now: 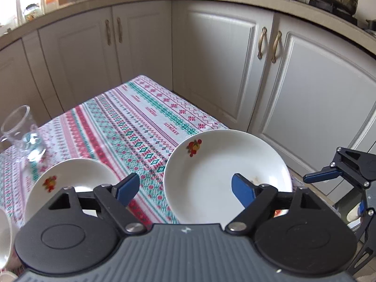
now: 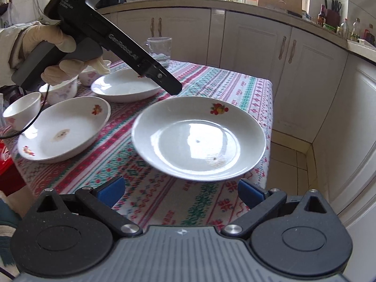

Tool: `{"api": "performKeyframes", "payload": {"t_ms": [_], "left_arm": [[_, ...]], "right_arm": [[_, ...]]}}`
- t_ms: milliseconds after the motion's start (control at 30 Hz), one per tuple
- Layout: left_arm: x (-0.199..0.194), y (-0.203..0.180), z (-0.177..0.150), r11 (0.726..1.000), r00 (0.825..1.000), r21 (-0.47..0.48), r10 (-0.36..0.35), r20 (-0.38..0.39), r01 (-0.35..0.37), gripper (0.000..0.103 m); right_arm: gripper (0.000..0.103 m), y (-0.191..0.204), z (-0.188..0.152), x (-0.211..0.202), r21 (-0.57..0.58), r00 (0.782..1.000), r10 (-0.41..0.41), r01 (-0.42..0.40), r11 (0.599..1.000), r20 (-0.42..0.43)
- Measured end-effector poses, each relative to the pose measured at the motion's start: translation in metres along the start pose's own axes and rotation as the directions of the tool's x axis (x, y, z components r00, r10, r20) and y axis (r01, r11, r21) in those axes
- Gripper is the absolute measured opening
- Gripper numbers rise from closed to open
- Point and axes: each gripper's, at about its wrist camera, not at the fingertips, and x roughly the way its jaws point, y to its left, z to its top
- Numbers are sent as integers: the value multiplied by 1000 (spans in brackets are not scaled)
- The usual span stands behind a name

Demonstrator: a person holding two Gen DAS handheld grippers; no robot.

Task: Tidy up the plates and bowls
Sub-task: 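Lift the stained plate by its rim with the left gripper, then carry the stained plate with the left gripper over the other shallow flowered plate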

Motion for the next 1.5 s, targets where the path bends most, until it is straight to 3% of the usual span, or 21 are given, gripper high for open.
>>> {"api": "performKeyframes", "payload": {"t_ms": [133, 233, 467, 600, 700, 1067, 1500], "left_arm": [[-31, -4, -28, 998, 998, -9, 68, 17, -68, 88], [-45, -7, -50, 993, 992, -22, 119, -41, -120, 89], [-79, -16, -108, 984, 987, -83, 153, -41, -156, 89], [-92, -21, -130, 968, 971, -90, 232, -54, -236, 89], [-101, -16, -142, 961, 967, -112, 250, -47, -254, 89], [-110, 10, -160, 958, 968, -140, 246, -43, -250, 89], [-96, 44, -149, 969, 975, -119, 206, -84, -215, 89]], "right_arm": [[103, 18, -4, -7, -9, 999, 33, -33, 999, 18], [103, 31, -7, -8, -14, 998, 61, -61, 998, 23], [103, 61, -16, -2, 2, 995, 100, -100, 995, 26], [103, 77, -18, 6, -4, 994, 107, -107, 994, 22], [103, 89, -18, 13, -23, 993, 119, -119, 993, 17], [103, 128, -8, 42, -127, 986, 167, -166, 978, -7], [103, 131, 0, 60, -173, 973, 229, -227, 958, -11]]}}
